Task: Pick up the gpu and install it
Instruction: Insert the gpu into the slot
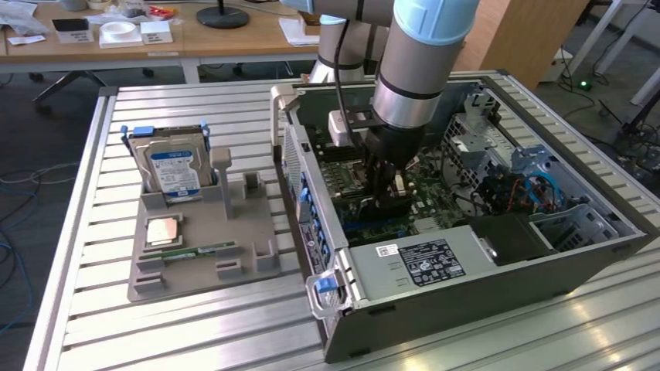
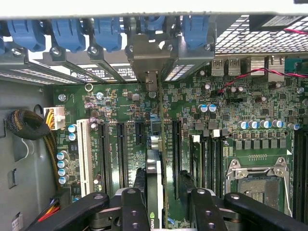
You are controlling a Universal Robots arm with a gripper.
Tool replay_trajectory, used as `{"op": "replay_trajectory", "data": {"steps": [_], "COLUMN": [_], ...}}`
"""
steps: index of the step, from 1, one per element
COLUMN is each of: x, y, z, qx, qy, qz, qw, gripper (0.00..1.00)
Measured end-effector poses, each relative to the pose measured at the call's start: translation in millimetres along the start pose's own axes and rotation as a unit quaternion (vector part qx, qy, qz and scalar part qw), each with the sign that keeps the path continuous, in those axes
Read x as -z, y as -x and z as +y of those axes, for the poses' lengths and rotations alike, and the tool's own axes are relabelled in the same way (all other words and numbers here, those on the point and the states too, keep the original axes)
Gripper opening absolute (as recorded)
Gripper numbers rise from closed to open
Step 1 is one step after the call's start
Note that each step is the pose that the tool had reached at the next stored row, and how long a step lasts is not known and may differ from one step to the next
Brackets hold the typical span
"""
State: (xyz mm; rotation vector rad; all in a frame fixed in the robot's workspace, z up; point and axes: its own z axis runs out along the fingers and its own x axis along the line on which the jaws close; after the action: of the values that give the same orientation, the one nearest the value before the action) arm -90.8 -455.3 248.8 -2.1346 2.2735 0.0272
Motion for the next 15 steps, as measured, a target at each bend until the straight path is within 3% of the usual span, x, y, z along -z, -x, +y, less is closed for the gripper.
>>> {"op": "replay_trajectory", "data": {"steps": [4, 11, 15], "x": [0.0, 0.2, 0.3], "y": [0.0, -2.3, -3.2], "z": [0.0, -0.1, -0.2], "qx": [0.0, 0.0, 0.0], "qy": [0.0, 0.0004, 0.0005], "qz": [-0.0003, -0.0069, -0.0076], "qw": [1.0, 1.0, 1.0], "gripper": [0.4, 0.4, 0.4]}}
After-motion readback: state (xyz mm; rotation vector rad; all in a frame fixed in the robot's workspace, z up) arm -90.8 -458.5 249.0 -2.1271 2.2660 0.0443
